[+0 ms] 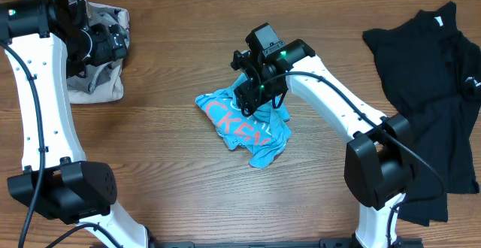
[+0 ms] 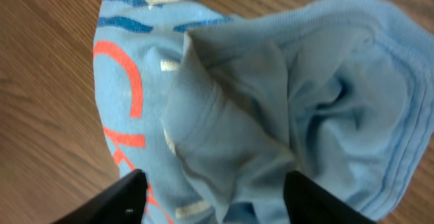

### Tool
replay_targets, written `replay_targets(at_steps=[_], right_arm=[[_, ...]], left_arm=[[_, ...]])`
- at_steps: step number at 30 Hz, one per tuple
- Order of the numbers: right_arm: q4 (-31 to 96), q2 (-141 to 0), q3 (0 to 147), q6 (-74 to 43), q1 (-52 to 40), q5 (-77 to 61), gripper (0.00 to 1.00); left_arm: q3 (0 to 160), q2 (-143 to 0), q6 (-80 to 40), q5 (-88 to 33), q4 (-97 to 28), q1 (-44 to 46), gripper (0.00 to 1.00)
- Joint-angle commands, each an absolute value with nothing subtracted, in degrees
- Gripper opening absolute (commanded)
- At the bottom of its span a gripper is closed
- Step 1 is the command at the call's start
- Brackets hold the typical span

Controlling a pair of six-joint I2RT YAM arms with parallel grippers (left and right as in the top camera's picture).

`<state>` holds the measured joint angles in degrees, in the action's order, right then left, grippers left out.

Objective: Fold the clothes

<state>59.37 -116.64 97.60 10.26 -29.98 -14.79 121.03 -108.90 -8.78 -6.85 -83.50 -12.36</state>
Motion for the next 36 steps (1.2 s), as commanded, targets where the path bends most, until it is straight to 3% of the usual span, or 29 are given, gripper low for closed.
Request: replay_targets(at_steps=[1, 6, 8, 9, 12, 15, 24, 36], right_arm=[[58.1, -116.1, 97.9, 12.6, -29.4, -15.3, 0.73], [56.1, -116.8, 97.9, 13.7, -29.6, -15.6, 0.73], [55.7, -117.7, 97.9, 13.7, -29.6, -16.2, 0.59], [55.5, -118.0, 97.9, 13.7, -29.6, -16.2, 0.43], [54.6, -119.1, 97.9, 13.7, -29.4, -16.2, 0.16], [54.0, -119.2, 97.9, 13.7, -29.2, -16.8, 0.04], [58.0, -118.2, 99.6, 9.1, -26.0, -16.8, 0.04], [68.6, -115.1, 100.6, 1.4, -6.8, -16.6, 0.04]], left_arm=[[120.7, -109.1, -7.7, -7.1, -83.3, -11.8, 1.00], [120.7, -109.1, -7.7, -7.1, -83.3, -11.8, 1.00], [120.8, -109.1, -7.7, -7.1, -83.4, -11.8, 1.00], [120.8, -109.1, -7.7, -7.1, -83.4, -11.8, 1.00], [120.7, -109.1, -7.7, -7.1, -83.4, -11.8, 1.00], [120.7, -109.1, -7.6, -7.1, -83.7, -11.8, 1.00], [120.7, -109.1, -7.6, -7.1, -83.7, -11.8, 1.00], [120.7, -109.1, -7.6, -7.1, -83.6, -11.8, 1.00]])
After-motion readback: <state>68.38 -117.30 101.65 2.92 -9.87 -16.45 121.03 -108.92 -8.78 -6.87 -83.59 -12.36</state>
